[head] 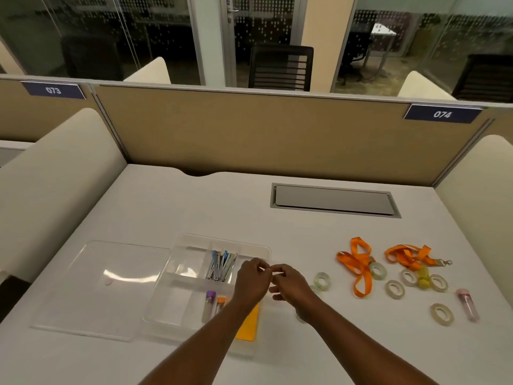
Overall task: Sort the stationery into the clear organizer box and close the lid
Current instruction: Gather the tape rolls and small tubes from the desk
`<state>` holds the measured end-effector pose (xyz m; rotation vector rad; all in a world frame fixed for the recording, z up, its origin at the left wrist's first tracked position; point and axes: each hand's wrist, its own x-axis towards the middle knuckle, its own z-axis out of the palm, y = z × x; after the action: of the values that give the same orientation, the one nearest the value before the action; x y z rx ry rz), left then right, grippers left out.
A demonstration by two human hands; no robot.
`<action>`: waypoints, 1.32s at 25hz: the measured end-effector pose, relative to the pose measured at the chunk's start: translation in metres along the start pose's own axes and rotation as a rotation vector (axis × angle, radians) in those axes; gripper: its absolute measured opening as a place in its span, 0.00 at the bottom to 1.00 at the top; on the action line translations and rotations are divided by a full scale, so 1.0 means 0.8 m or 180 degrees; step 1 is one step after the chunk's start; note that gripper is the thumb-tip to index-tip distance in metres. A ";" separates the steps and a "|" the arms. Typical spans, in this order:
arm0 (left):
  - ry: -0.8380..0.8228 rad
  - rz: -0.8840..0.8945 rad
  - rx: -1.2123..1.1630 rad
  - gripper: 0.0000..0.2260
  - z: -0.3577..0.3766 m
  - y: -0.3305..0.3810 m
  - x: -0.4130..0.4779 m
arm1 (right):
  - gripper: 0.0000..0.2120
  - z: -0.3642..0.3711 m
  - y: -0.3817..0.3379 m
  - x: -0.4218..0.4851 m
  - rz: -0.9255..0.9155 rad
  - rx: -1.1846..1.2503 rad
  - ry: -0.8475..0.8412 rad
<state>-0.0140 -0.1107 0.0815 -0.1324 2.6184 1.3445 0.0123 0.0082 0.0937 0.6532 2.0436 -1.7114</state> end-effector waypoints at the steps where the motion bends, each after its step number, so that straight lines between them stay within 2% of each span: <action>1: -0.0015 0.0030 0.0040 0.08 0.009 0.009 -0.001 | 0.14 -0.012 0.003 -0.001 0.0002 0.0045 0.0041; 15: -0.0449 0.0171 0.0303 0.07 0.154 0.129 -0.029 | 0.14 -0.208 0.060 -0.010 0.0042 0.0497 0.0396; 19: -0.0589 0.0125 0.0362 0.07 0.194 0.154 -0.033 | 0.15 -0.270 0.079 -0.009 0.0083 0.0377 0.0686; 23: -0.0681 0.0185 0.0485 0.06 0.234 0.176 -0.038 | 0.15 -0.348 0.109 -0.010 0.0131 -0.0056 0.1197; 26: -0.0787 0.0201 0.0575 0.06 0.263 0.189 -0.043 | 0.14 -0.405 0.143 -0.008 -0.0063 -0.1041 0.1829; 29: -0.0859 0.0195 0.0639 0.06 0.284 0.197 -0.047 | 0.19 -0.452 0.172 -0.007 0.0001 -0.1790 0.2382; 33: -0.0942 0.0157 0.0720 0.06 0.300 0.204 -0.047 | 0.29 -0.498 0.198 0.000 0.0321 -0.2216 0.2333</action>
<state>0.0273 0.1793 0.0825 0.1538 2.5080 0.9840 0.1035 0.4232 0.0360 1.2007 2.7845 -0.6173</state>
